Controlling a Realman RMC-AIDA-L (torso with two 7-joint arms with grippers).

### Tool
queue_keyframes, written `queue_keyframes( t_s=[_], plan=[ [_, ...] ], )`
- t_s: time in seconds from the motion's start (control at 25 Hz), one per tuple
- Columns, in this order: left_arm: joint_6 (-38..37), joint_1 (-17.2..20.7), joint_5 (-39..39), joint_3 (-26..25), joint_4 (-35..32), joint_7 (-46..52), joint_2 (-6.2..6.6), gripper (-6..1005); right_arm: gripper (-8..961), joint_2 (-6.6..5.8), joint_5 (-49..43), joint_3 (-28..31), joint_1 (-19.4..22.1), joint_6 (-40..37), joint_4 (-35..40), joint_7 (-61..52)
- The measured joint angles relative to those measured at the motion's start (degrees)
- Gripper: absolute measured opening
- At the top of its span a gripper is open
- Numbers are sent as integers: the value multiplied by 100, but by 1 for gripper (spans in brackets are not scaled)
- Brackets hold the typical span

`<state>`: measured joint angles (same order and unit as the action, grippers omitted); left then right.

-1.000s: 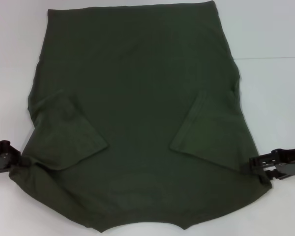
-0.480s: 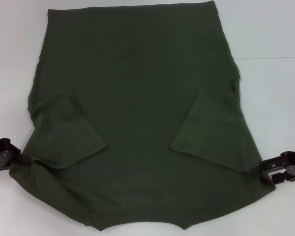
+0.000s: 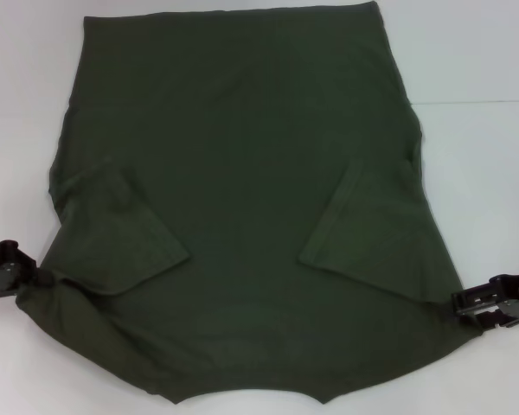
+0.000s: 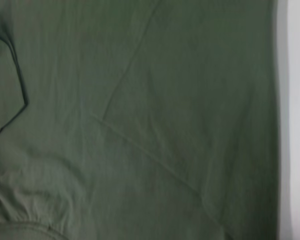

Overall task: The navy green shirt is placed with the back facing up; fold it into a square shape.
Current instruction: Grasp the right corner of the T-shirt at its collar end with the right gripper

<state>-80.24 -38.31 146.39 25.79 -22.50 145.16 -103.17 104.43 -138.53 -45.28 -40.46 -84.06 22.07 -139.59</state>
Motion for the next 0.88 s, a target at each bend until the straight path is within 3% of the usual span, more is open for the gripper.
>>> queue_keyframes(
  t_s=[0.44,0.88],
  plan=[
    [28,-1,-6,-4,0,5,9,71,803,-8,-5,-132,4,-25,15,-10],
    [29,-1,-57,-4,0,13,9,77,798,59,-38,99,-35,-22,-21,45]
  ],
)
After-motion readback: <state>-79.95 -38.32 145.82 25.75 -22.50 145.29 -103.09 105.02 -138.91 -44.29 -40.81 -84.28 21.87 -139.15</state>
